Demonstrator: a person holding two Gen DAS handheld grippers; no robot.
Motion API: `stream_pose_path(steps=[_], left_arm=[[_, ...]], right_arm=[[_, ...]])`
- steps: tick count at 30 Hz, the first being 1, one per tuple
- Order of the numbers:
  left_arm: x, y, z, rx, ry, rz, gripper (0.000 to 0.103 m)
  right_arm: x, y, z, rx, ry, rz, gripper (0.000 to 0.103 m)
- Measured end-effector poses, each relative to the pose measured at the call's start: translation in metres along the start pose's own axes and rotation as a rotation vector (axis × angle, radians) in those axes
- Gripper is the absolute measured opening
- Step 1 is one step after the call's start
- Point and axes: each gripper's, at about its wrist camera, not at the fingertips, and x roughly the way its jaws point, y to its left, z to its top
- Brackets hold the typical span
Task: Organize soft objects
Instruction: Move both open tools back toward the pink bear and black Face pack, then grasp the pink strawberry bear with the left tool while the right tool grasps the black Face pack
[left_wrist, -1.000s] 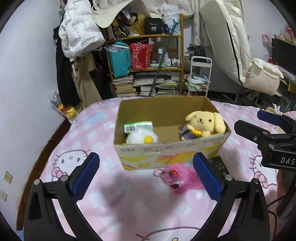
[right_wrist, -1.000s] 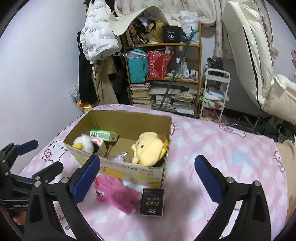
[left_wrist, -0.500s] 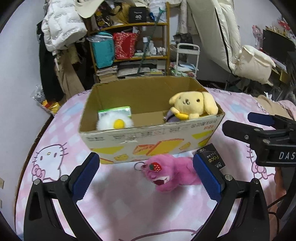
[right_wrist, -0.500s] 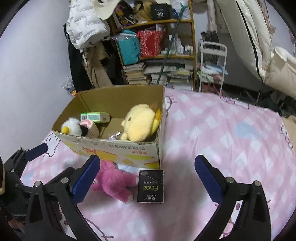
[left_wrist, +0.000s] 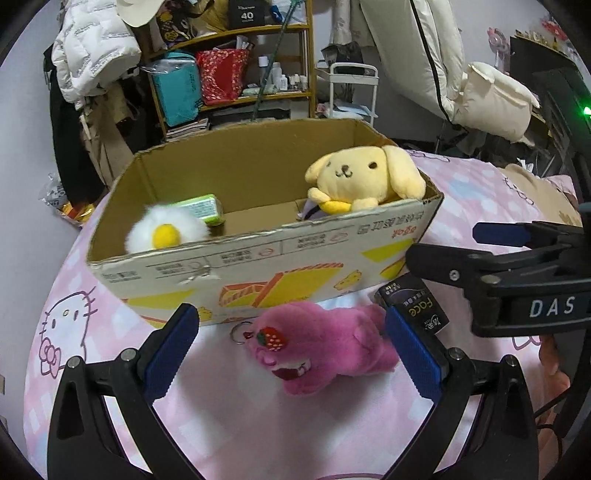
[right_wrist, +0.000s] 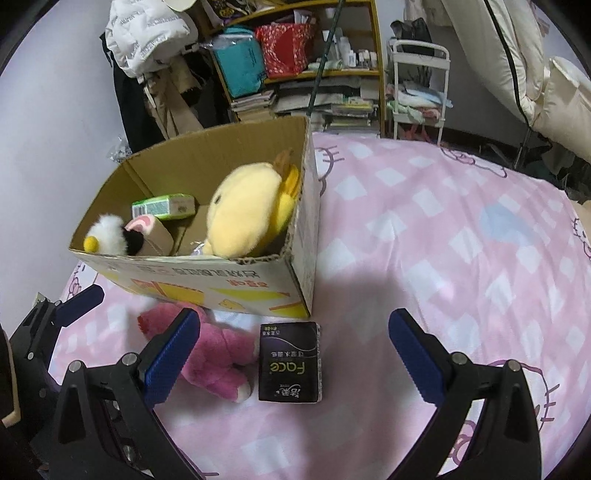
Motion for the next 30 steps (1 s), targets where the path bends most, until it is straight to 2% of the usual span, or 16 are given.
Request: stream_pose_path(steps=[9, 13, 16, 23, 28, 30], left_arm=[[0.023, -0.009, -0.003, 0.028, 0.048, -0.010, 0.100], [0.033, -0.008, -0.004, 0.016, 0.086, -0.054, 0.100], [0.041, -0.010, -0.004, 0.029, 0.104, -0.049, 0.100], [0.059, -0.009, -0.013, 0.003, 0.153, -0.044, 0.100], [0.066, -0.006, -0.017, -0.023, 0.175, -0.049, 0.100], [0.068, -0.004, -0.019, -0.029, 0.178, -0.052, 0.100]], right_arm=[[0.016, -0.005, 0.000, 0.030, 0.048, -0.012, 0.103], [0.025, -0.006, -0.001, 0.043, 0.081, -0.014, 0.103], [0.034, -0.008, -0.003, 0.059, 0.110, -0.005, 0.103], [0.056, -0.010, -0.007, 0.072, 0.183, -0.013, 0.103], [0.061, -0.007, -0.011, 0.062, 0.205, -0.026, 0.103], [0.062, -0.004, -0.013, 0.054, 0.206, -0.031, 0.100]])
